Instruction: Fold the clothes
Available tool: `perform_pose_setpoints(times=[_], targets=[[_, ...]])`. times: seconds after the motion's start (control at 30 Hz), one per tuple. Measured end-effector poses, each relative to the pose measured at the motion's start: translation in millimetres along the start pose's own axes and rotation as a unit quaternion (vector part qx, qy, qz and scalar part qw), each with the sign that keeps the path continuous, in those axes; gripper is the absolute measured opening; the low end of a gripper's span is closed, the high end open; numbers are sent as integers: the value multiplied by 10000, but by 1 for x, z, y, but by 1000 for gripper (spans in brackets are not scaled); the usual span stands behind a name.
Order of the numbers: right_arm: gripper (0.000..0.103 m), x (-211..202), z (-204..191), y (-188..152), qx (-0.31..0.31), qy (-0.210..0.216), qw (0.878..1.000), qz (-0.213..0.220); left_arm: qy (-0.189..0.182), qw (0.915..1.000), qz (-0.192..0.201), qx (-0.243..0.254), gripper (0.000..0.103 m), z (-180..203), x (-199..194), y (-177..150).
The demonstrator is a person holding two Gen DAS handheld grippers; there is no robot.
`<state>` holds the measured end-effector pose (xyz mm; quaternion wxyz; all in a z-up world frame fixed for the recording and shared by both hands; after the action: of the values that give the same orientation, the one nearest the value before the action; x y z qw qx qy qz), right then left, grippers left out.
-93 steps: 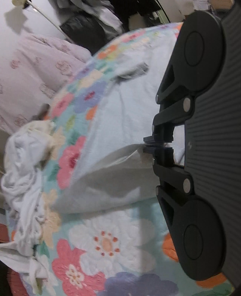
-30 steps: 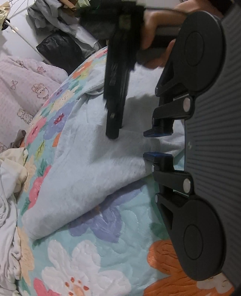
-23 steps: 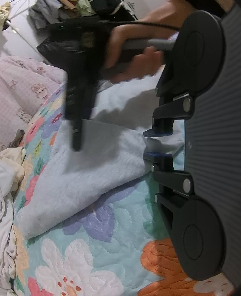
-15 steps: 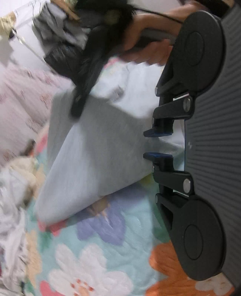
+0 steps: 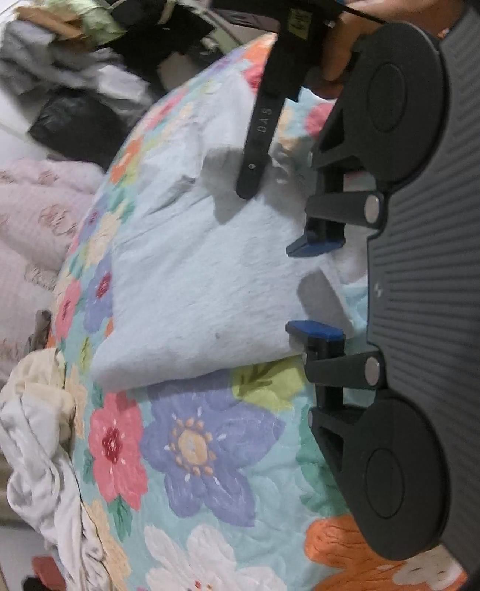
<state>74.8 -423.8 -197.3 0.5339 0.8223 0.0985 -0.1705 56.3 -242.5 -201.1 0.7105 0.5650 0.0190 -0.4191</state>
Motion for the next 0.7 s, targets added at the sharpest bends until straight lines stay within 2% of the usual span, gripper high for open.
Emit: perform_pose_setpoints(times=[0.1,0.13,0.2,0.23,0.27,0.4,0.6,0.7], targets=[[5,-5,-6,10,-386,83,9990,226,19,9996,211,-202,46,-5,-4,13],[5,-6,-7,11,-555,88,9981,246,32,9997,142,-205,48,-6,-1,13],[8,-7,-1,-1,-724,-65,9974,-1,372,9987,-360,-31,49,-11,11,4],[12,-10,2,-6,-660,-166,9976,-100,670,9957,-633,107,50,-18,16,-5],[12,-13,6,-8,-559,-256,9980,-107,946,9913,-883,233,50,-23,20,-13],[15,-22,20,-6,-433,-518,9977,-69,939,9928,-736,82,50,-29,10,-8],[21,-21,33,0,388,-339,9985,-162,719,9972,-75,202,50,-28,3,39],[21,-21,33,-3,298,-281,9991,-143,544,9983,-37,195,52,-23,26,53]])
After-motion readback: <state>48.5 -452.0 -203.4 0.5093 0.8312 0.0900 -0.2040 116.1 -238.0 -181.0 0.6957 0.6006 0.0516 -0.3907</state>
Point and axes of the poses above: each gripper's, at about its wrist camera, not at the fingertips, and x roughly the way its jaws point, z to its right, y to its top, the point moved 10 cm from there along x, roughly the way its jaws point, and after that the axes turned 14 degrees about z, right-handed, at the moved point
